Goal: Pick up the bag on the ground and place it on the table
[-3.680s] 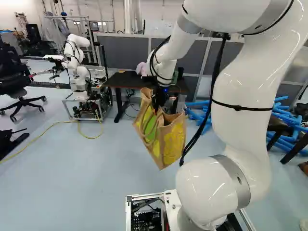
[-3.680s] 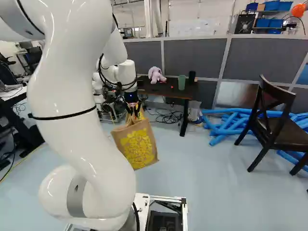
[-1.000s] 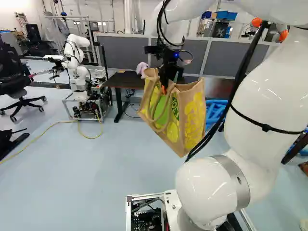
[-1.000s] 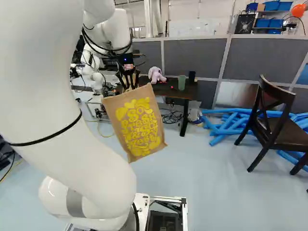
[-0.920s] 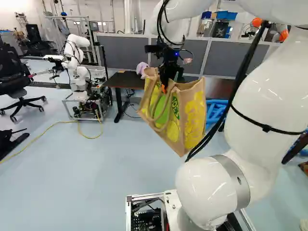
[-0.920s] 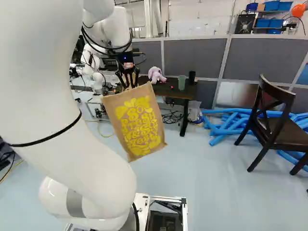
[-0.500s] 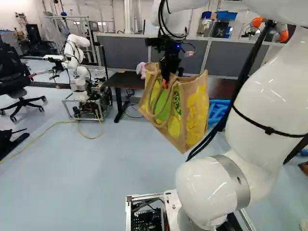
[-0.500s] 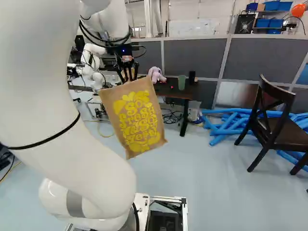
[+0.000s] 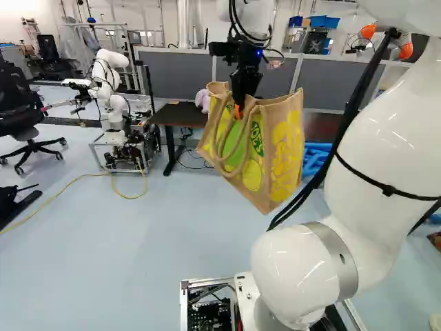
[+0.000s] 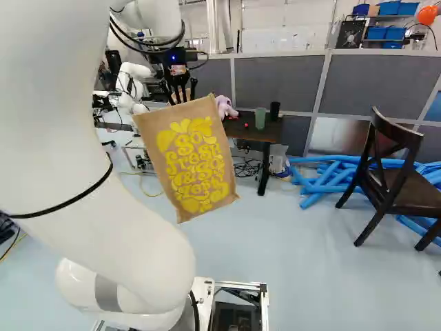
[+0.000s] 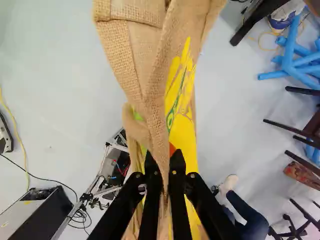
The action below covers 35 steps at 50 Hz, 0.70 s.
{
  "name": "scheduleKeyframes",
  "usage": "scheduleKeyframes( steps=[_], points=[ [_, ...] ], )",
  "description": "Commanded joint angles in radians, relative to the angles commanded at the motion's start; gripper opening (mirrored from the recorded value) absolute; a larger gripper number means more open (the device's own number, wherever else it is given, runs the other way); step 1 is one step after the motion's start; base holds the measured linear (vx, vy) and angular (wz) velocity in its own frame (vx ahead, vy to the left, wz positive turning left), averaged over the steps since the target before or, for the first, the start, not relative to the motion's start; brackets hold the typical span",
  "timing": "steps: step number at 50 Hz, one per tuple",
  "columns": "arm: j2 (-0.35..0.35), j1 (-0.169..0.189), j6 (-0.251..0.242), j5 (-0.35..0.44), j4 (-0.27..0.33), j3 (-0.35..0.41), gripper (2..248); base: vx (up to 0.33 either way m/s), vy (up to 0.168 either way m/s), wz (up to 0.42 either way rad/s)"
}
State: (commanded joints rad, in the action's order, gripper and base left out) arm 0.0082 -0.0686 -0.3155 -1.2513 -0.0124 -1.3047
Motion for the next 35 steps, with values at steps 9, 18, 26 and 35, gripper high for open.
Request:
scheduleKeyframes(
  steps=[9, 18, 26, 35],
  points=[
    [0.004, 0.001, 0.0, -0.005, 0.0, -0.013, 24, 0.0, 0.0, 0.0],
    [0.005, 0.001, 0.0, -0.005, 0.0, -0.015, 24, 0.0, 0.0, 0.0],
    [0.005, 0.001, 0.0, -0.005, 0.0, -0.015, 24, 0.0, 0.0, 0.0],
    [0.005, 0.001, 0.0, -0.005, 0.0, -0.015, 24, 0.0, 0.0, 0.0]
  ],
)
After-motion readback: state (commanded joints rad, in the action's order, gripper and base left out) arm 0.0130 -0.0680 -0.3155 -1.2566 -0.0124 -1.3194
